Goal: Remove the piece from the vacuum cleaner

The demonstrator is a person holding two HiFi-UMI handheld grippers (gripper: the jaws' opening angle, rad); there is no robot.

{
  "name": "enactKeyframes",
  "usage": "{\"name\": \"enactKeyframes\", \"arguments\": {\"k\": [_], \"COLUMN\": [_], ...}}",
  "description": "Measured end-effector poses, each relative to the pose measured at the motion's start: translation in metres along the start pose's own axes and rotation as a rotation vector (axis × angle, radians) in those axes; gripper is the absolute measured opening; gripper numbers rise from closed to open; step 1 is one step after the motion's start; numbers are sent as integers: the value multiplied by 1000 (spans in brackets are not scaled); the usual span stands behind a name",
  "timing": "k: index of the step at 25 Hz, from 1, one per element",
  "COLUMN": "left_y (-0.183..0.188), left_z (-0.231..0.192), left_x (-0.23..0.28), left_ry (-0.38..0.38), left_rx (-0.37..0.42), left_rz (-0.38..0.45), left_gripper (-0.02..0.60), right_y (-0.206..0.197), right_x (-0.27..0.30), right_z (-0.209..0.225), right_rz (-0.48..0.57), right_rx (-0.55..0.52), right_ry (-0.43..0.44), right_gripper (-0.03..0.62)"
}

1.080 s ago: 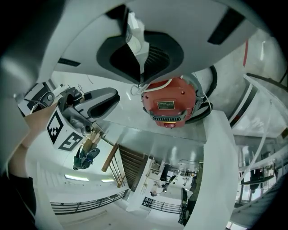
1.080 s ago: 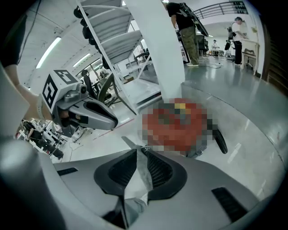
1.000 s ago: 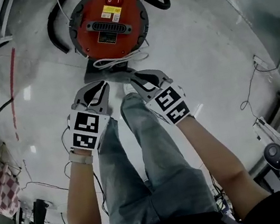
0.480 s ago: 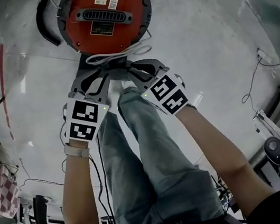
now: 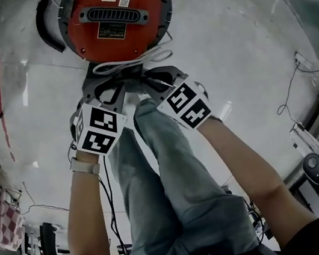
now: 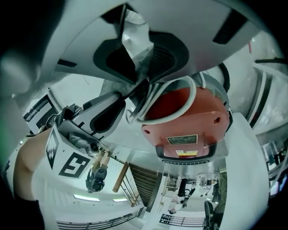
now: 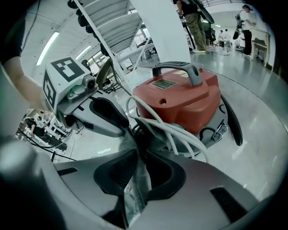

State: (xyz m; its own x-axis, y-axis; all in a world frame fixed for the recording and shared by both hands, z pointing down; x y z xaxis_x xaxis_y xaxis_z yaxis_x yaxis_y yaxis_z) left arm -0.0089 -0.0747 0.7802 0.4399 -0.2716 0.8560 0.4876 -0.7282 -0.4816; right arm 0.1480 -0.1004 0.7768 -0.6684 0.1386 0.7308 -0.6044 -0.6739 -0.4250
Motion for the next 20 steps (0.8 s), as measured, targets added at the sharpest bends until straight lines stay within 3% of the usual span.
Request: {"name": "enactKeyframes", "arguments": {"k": [4,12,20], "left_y": [1,10,10], "left_z": [-2,-1,-2], "left_x": [4,9,9], "left_ry": [-12,-47,-59], "left_rx": [6,123,110], "left_rz": [-18,-86,-108], "left_gripper": [91,91,81], "right_y": [1,0,1], "right_x": [2,1,-2], "right_z": [0,1,-4], "right_rz": [-1,-4,-18], "right_rx": [-14,-41,-112], "right_ry": [-5,21,7], "right_gripper": [84,67,55]}}
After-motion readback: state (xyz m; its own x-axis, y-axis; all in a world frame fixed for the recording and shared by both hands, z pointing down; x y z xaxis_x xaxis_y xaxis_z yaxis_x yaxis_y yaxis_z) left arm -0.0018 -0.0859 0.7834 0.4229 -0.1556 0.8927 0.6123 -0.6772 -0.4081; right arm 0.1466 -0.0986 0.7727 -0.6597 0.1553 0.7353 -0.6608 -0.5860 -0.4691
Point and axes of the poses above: the fingertips, and each gripper's own axes: x forward along the fingers, z to its right, y out of its top, the point moved 10 cm from there along -x, backward along the fingers, and after that the axes turned 10 degrees about y, right-handed, at the moved point
